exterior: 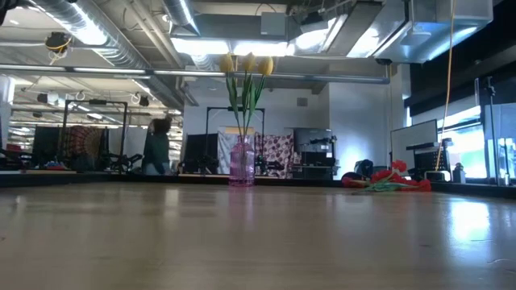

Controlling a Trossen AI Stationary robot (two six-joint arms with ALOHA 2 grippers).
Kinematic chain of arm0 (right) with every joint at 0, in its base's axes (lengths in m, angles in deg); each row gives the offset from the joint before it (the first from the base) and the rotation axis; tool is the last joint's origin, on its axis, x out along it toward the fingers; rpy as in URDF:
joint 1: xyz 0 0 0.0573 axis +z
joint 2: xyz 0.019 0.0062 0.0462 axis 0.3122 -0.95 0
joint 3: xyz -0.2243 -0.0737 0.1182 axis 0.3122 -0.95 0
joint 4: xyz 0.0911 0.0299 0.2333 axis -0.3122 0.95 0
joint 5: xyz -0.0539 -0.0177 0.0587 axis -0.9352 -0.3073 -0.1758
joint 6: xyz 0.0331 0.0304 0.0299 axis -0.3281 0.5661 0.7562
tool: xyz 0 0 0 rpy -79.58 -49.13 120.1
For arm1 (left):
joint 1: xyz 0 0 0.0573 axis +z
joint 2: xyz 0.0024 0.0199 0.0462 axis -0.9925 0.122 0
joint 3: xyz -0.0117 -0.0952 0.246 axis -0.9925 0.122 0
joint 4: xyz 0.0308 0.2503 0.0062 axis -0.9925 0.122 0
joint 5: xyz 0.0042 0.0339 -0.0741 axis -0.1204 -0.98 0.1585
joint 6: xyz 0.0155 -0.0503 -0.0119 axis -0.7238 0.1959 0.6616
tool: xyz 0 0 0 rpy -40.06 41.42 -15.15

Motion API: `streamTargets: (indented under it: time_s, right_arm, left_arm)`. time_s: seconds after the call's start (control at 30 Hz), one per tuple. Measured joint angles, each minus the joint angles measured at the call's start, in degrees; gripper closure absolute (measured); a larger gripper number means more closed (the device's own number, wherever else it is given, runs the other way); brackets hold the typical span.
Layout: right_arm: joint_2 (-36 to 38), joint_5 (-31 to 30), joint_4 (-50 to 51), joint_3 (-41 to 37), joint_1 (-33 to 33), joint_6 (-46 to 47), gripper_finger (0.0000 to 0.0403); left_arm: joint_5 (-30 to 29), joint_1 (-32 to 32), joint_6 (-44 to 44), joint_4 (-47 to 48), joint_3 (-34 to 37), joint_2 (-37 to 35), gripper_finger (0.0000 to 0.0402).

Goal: Sort flowers into vase by color
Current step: Put the bottom flowers into the transparent vase

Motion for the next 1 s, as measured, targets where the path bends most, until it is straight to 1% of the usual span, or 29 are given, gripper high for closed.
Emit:
streamTargets:
  time_s: [0.07,0.13,0.23,0.3,0.37,0.53,0.63,0.7,0.77,0.9,0.97,1.0]
  right_arm:
    - [0.0,0.0,0.1,0.0,-0.7,0.0,0.0136]
    - [0.0,0.4,0.5,0.0,-2.1,0.8,0.0136]
    - [0.0,3.9,4.8,0.0,-5.6,4.7,0.0136]
    - [0.0,7.6,9.5,0.0,-8.6,10.4,0.0136]
    - [0.1,10.4,14.5,0.0,-12.0,16.1,0.0136]
    - [0.3,13.8,31.5,0.0,-22.9,30.6,0.0136]
    - [-0.1,20.5,42.6,0.0,-30.6,40.7,0.0136]
    - [-0.8,23.7,48.2,0.0,-35.4,45.1,0.0136]
    - [-2.0,24.1,52.5,-0.1,-39.2,49.6,0.0137]
    - [-4.0,24.4,63.9,-0.1,-44.9,64.3,0.015]
    - [-5.0,23.7,70.2,-1.5,-47.0,72.6,0.0161]
    - [-5.3,24.3,72.0,-2.9,-48.0,76.8,0.0167]
  left_arm:
    - [-0.5,-1.4,-1.0,0.1,0.0,1.0,0.0397]
    - [-3.0,-2.5,-1.2,0.5,0.0,2.1,0.0392]
    - [-6.8,-3.4,-1.2,3.1,0.0,3.6,0.0373]
    - [-8.8,-3.9,-0.7,4.0,0.0,4.6,0.0354]
    - [-9.4,-4.2,0.4,4.9,0.0,5.3,0.0333]
    - [-9.0,-4.8,2.7,6.5,0.0,5.3,0.0286]
    - [-9.0,-5.0,4.0,7.5,0.0,5.2,0.0263]
    - [-9.5,-5.1,3.9,9.7,-0.3,5.2,0.0248]
    - [-10.6,-5.1,3.8,12.8,-1.9,5.2,0.0234]
    - [-13.5,-5.1,3.8,22.3,-5.8,5.4,0.0208]
    - [-14.2,-5.0,3.9,23.6,-6.2,5.7,0.0199]
    - [-14.1,-5.0,4.0,23.6,-6.5,5.7,0.0194]
